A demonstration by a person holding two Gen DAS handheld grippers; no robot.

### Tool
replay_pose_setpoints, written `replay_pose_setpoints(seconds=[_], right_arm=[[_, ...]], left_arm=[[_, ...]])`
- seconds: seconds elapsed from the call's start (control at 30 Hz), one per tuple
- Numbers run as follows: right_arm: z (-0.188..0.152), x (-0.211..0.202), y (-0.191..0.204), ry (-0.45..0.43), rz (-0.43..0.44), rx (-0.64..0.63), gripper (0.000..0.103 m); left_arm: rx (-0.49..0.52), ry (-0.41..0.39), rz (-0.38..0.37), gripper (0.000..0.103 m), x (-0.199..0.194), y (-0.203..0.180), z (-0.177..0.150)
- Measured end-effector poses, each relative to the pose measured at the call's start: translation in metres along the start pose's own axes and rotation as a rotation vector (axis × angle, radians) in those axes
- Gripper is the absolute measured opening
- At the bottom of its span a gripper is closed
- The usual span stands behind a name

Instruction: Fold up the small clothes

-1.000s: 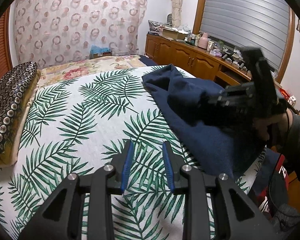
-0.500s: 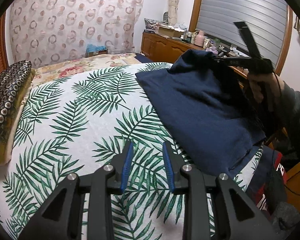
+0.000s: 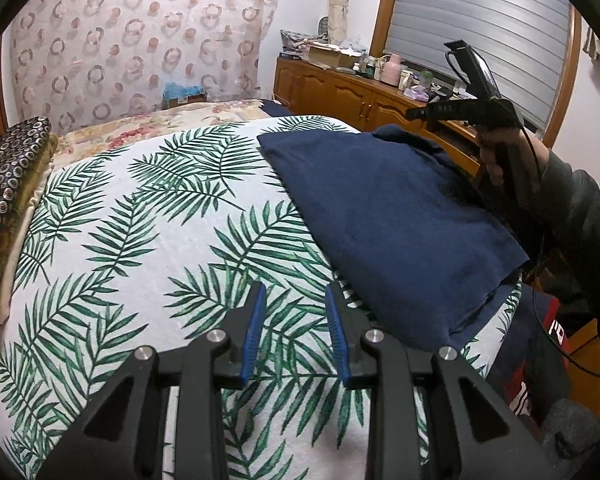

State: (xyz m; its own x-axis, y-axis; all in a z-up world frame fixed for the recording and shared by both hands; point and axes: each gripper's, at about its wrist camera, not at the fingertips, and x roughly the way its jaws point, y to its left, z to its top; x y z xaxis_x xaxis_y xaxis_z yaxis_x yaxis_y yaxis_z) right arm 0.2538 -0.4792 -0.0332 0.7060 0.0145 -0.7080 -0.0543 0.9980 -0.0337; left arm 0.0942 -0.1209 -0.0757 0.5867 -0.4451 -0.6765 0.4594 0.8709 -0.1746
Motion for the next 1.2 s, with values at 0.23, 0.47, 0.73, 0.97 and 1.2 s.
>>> replay_pose_setpoints(seconds=[0.23, 0.47, 0.73, 0.97, 1.2], right_arm=[[-0.037, -0.041, 0.011, -0.006, 0.082, -0.043, 0.052], [-0.105, -0.082, 0.032, 0.032, 0.152, -0.113, 0.052], [-0.155, -0.099, 0.039, 0.084, 0.167, -0.128, 0.049], [-0.171, -0.097, 0.033, 0.102, 0.169, -0.116, 0.04], [-0.172, -0.098, 0.032, 0.101, 0.165, -0.115, 0.04]], left_arm=[[0.031, 0.016, -0.032, 0.028, 0.005, -0.018, 0.0], [0.077, 0.051, -0.077, 0.028, 0.014, -0.043, -0.003], [0.096, 0.101, -0.1, 0.029, 0.023, -0.06, -0.012], [0.09, 0.138, -0.117, 0.029, 0.029, -0.063, -0.021], [0.094, 0.144, -0.119, 0.029, 0.03, -0.068, -0.025]])
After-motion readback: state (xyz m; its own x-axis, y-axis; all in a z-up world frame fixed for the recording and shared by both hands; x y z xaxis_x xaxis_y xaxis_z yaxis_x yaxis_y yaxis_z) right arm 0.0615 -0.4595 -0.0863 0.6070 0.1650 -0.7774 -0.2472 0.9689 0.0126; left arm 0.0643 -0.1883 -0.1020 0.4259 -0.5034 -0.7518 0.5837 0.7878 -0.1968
